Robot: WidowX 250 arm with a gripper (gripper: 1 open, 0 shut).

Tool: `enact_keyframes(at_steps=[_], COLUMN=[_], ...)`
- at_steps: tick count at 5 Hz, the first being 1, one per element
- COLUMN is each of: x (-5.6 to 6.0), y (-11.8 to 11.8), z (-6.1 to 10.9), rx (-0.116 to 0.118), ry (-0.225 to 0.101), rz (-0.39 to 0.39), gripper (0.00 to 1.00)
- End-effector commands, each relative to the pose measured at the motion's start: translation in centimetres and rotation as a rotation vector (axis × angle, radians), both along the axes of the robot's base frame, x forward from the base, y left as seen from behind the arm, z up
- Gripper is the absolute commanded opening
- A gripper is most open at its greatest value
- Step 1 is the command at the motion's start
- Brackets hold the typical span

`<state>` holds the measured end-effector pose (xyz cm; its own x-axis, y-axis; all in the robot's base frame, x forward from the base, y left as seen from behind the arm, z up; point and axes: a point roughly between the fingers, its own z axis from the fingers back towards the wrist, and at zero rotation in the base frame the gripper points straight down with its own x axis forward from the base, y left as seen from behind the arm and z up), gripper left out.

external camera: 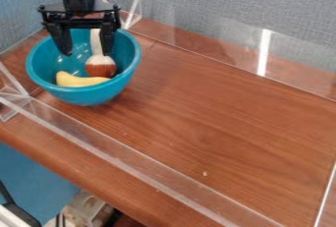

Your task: Remove the mushroom from the blue bowl and put it on the table

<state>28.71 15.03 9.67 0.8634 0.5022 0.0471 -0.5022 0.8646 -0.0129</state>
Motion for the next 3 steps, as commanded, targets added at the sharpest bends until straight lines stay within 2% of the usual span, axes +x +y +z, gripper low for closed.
enact_keyframes(at_steps=[1,3], x=[0.1,0.2], y=[0.8,1.0], z=[0.5,-0.8], rx=[0.025,0.031], ry=[-0.027,-0.007], rz=[0.017,0.022], gripper=[1.00,1.00])
